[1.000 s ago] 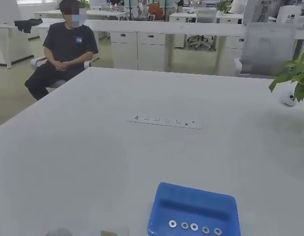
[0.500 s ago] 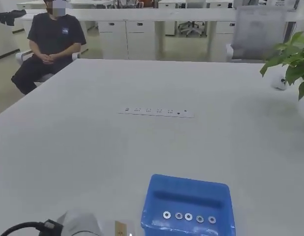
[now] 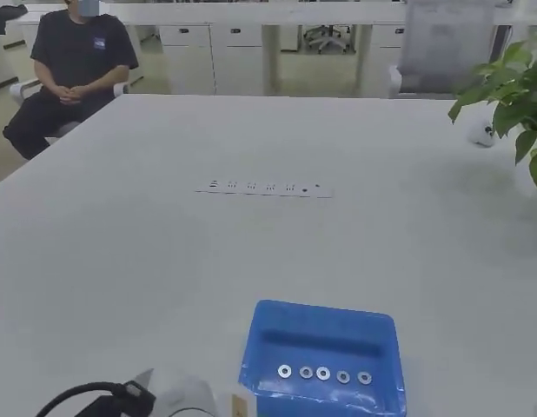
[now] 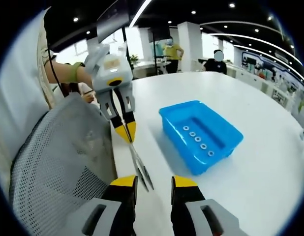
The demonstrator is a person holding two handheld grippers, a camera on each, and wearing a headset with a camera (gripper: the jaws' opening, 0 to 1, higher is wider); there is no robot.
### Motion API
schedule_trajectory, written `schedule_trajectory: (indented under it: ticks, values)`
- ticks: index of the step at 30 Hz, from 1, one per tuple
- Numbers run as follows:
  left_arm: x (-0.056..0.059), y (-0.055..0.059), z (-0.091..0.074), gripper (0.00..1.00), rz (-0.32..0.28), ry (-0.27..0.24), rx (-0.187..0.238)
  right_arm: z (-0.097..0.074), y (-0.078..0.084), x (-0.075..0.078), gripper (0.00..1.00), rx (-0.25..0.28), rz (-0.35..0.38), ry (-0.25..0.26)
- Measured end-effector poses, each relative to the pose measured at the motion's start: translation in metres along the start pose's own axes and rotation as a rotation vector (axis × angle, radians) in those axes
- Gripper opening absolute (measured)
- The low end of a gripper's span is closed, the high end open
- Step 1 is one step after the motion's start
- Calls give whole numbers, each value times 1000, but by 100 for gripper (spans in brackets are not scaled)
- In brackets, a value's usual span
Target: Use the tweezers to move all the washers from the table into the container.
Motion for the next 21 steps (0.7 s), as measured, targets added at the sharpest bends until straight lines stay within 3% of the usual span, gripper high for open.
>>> schedule_trajectory:
  ticks: [4, 8, 11, 14, 18, 21]
  values:
    - [0, 0, 3, 0, 40, -10, -27, -3, 0, 0, 25, 10, 28, 17]
    - [-1, 0, 3, 0, 37, -18, -21, -9, 1, 0, 27, 17, 37, 39]
    - [-2, 0, 4, 0, 44, -25, -13, -15, -1, 2, 30, 52, 67, 70]
    - [-2, 0, 3, 2, 0, -44, 12, -22, -7, 8, 34, 95, 95, 118]
    - [-3, 3, -1, 20, -59, -86, 42, -31, -14, 16, 41, 139, 120, 164]
    - [-4, 3, -10, 24, -109, -135, 82, -38, -20, 19, 47, 169, 130, 202]
Point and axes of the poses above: the centre of the closed fingertips' face, and the gripper's own axes: z roughly forward along the fingers, x roughly to its right, y roughly out of its underside, the point moved 3 cm from there along -z, roughly backward along the fingers, and after that the axes turned 11 degrees about x, right-handed, at the moved point
